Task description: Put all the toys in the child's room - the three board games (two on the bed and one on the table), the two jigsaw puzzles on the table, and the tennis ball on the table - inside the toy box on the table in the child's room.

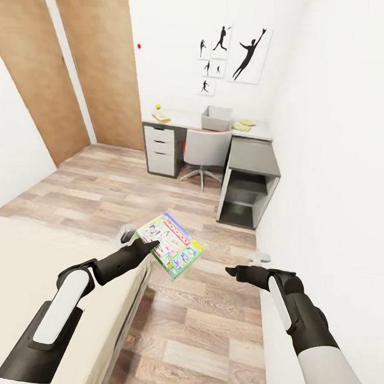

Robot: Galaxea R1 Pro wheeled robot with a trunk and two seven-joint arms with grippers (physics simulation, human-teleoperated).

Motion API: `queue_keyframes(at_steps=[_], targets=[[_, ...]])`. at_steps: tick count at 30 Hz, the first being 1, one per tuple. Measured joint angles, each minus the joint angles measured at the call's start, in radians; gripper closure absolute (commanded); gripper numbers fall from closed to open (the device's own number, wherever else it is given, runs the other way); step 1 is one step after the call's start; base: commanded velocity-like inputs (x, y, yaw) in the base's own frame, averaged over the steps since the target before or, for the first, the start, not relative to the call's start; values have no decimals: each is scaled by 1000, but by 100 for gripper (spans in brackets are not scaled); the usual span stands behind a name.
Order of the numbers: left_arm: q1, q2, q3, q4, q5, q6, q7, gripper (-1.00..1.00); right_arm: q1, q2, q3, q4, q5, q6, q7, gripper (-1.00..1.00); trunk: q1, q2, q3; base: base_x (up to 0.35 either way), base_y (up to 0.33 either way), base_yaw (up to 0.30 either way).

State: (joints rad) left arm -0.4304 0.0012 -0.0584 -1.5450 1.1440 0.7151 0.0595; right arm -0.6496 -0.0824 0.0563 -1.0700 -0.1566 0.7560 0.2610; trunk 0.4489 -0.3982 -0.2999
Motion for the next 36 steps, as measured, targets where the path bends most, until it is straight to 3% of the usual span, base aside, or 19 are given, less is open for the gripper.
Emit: queue_keyframes(at_steps=[11, 36], targets=[[0, 0, 1, 0, 0, 0, 0, 100, 0, 0, 1, 0, 0, 0, -2, -100, 0, 0, 3, 335, 0, -211], [3, 0, 8, -3, 2, 0, -3, 100, 4, 0, 2, -4, 0, 0, -2, -100, 0, 0, 4, 336, 0, -16]])
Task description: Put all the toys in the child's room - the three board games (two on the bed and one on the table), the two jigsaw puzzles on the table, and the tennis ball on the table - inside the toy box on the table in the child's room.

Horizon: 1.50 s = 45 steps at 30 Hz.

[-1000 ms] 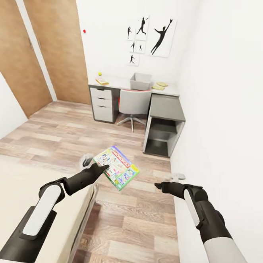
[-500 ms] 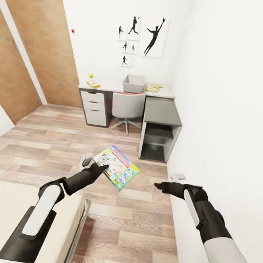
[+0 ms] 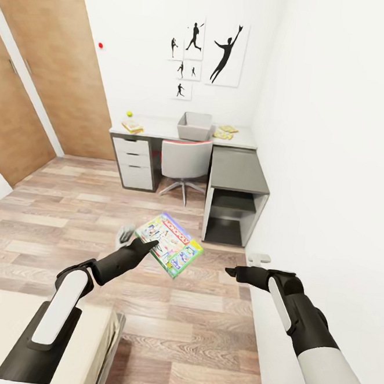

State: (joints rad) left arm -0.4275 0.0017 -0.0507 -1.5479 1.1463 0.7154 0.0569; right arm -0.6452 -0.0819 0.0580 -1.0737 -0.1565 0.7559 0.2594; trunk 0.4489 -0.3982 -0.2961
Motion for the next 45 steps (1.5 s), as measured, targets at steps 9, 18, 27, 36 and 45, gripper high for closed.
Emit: queue_keyframes(at_steps=[9, 18, 27, 36, 45], targets=[[0, 1, 0, 0, 0, 0, 0, 100, 0, 0, 0, -5, 0, 0, 0, -100, 0, 0, 0, 336, 0, 0], [0, 1, 0, 0, 0, 0, 0, 100, 0, 0, 0, -8, 0, 0, 0, -100, 0, 0, 0, 335, -26, -42], [0, 2, 1, 0, 5, 0, 0, 100, 0, 0, 0, -9, 0, 0, 0, -100, 0, 0, 0, 177, -57, -68], [1, 4, 2, -1, 10, 0, -1, 100, 0, 0, 1, -9, 0, 0, 0, -100, 1, 0, 0, 25, -9, -9], [4, 7, 3, -4, 12, -1, -2, 100, 4, 0, 3, -9, 0, 0, 0, -100, 0, 0, 0, 102, -92, -1]])
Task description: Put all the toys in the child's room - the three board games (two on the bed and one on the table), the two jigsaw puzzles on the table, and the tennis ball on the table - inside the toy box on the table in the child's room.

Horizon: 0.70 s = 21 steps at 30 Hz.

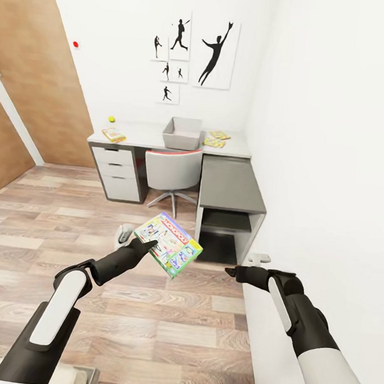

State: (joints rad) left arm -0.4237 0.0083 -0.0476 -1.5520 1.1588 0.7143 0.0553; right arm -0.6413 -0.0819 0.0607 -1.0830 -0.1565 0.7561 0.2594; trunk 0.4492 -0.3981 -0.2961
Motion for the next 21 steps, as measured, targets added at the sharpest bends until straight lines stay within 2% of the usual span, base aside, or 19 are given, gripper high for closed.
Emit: queue_keyframes(at_steps=[15, 21], targets=[[2, 1, 1, -7, 2, 0, -3, 100, 2, 1, 3, 1, 0, 0, 0, -100, 0, 0, 0, 29, -22, 0], [2, 2, 0, -9, 5, 0, -20, 100, 2, 3, 3, 0, 0, 0, 0, -100, 0, 0, 0, 179, -2, 0]])
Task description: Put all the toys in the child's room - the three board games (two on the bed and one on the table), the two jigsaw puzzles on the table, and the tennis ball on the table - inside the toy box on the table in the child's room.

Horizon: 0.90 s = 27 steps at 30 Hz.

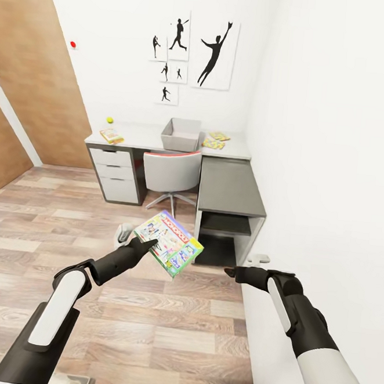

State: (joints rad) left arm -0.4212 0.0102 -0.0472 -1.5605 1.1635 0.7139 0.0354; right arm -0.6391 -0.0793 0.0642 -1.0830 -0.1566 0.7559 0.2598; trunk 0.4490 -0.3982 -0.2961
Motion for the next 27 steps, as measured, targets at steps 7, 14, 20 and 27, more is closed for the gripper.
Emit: queue_keyframes(at_steps=[7, 14, 20, 27], targets=[[0, 1, 0, 0, -2, 0, -7, 100, 0, 0, 0, 0, 0, 0, 0, -100, 0, 0, 0, 290, 0, 0], [0, 2, 0, 0, -3, 0, -9, 100, 0, 0, 0, -1, 0, 0, 0, -100, 0, 0, 0, 325, 0, 0], [0, 2, 0, 0, -4, 0, -9, 100, 0, 0, 0, -2, 0, 0, 1, -100, 0, 0, 0, 332, 0, 0], [0, 2, 0, 0, -4, 0, -9, 100, 0, 0, 0, -3, 0, 0, 0, -100, 0, 0, 0, 334, 0, 0]])
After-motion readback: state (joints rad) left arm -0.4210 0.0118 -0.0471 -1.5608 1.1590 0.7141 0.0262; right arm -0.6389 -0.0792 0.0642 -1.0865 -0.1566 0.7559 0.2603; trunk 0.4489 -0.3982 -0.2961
